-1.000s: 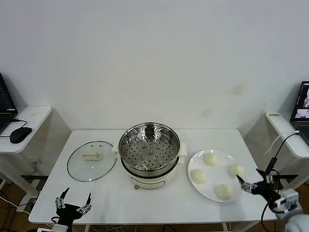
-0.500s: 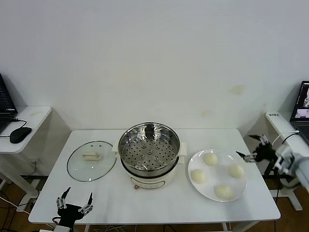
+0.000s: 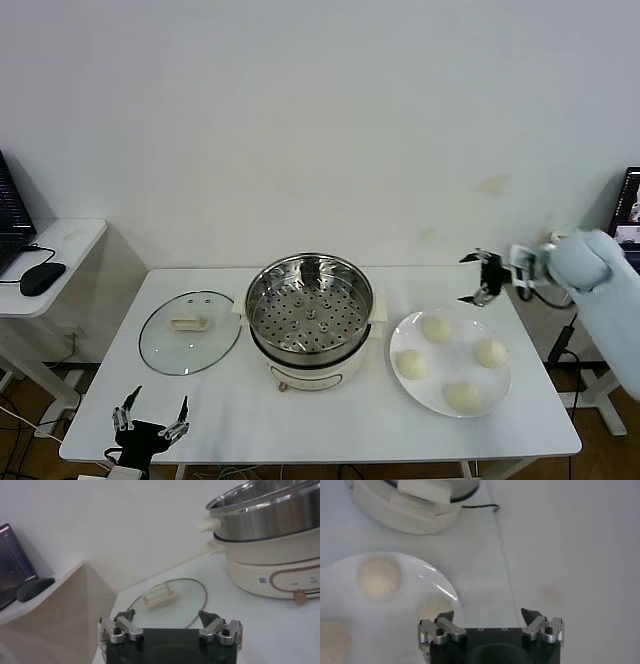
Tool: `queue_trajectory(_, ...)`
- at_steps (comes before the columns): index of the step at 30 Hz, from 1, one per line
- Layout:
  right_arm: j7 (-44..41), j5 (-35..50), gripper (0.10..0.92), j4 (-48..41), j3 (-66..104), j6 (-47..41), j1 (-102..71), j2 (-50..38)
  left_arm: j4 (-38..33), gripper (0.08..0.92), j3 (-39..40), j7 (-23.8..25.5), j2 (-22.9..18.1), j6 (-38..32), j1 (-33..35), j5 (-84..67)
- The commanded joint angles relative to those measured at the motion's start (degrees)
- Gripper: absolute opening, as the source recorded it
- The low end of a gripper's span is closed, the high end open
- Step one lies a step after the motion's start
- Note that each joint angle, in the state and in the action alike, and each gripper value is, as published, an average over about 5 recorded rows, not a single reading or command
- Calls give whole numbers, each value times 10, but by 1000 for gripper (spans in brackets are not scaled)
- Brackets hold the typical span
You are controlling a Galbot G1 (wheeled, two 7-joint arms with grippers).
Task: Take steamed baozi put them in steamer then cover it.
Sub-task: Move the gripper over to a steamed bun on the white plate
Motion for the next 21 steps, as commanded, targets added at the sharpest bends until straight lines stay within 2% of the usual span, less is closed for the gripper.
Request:
queue_trajectory(1, -60, -57, 823, -132, -152, 61, 107, 71, 5, 823, 1, 4, -1, 0, -4, 6)
queue_trajectory(21, -31, -112, 823, -164, -122, 54, 14, 99, 8, 823, 0, 8, 0, 0, -2, 9)
